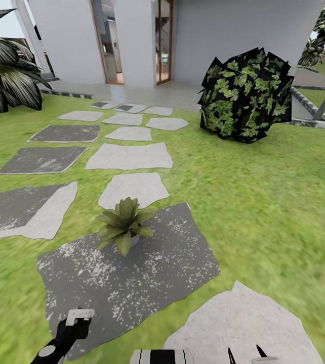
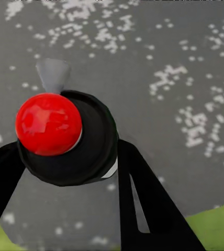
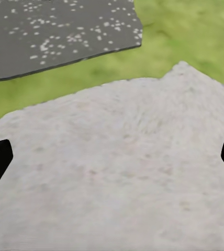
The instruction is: Pick up the pesticide atomizer in the garden and spray insectifuge to fully cover both potted plants in the garden.
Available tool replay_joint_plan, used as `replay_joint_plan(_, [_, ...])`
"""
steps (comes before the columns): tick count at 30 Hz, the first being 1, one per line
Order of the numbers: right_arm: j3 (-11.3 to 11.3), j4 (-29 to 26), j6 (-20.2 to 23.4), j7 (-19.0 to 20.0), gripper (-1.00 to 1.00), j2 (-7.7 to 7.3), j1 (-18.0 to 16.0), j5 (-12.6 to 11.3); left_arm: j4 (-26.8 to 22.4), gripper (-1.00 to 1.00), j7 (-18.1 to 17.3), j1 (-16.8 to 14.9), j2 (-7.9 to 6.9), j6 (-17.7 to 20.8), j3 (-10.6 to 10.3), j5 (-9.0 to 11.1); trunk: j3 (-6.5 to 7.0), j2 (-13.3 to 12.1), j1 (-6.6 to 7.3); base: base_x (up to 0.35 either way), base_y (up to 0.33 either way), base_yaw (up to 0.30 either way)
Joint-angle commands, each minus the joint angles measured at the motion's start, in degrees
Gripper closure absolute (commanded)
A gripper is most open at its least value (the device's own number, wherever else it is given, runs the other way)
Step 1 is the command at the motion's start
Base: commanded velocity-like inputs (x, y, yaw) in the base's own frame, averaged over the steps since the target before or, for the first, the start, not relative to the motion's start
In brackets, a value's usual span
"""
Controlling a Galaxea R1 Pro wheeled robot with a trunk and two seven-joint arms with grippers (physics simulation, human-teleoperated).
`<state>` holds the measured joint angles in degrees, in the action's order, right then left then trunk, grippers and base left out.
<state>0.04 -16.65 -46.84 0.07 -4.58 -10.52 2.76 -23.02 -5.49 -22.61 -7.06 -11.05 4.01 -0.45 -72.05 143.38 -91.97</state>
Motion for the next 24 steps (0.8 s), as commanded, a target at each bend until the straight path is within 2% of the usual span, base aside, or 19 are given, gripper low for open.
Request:
replay_joint_plan(1, [0.0,0.3,-0.2,0.0,-1.00,0.00,0.0,0.2,0.1,1.00,-0.5,0.1,0.02,-0.2,0.4,-0.1,0.19,0.0,0.03,0.000,0.000,0.000])
replay_joint_plan(11, [0.0,1.9,-0.1,-0.1,-1.00,0.01,0.0,0.1,-0.4,1.00,-0.4,2.2,0.37,-0.2,0.5,0.0,2.41,-0.1,0.29,0.000,0.000,0.000])
replay_joint_plan(24, [-0.3,1.4,-0.3,-0.3,-1.00,0.10,0.0,-0.1,0.1,1.00,-0.4,2.2,0.55,-0.2,0.4,-0.2,4.74,-5.3,3.15,0.000,0.000,0.000])
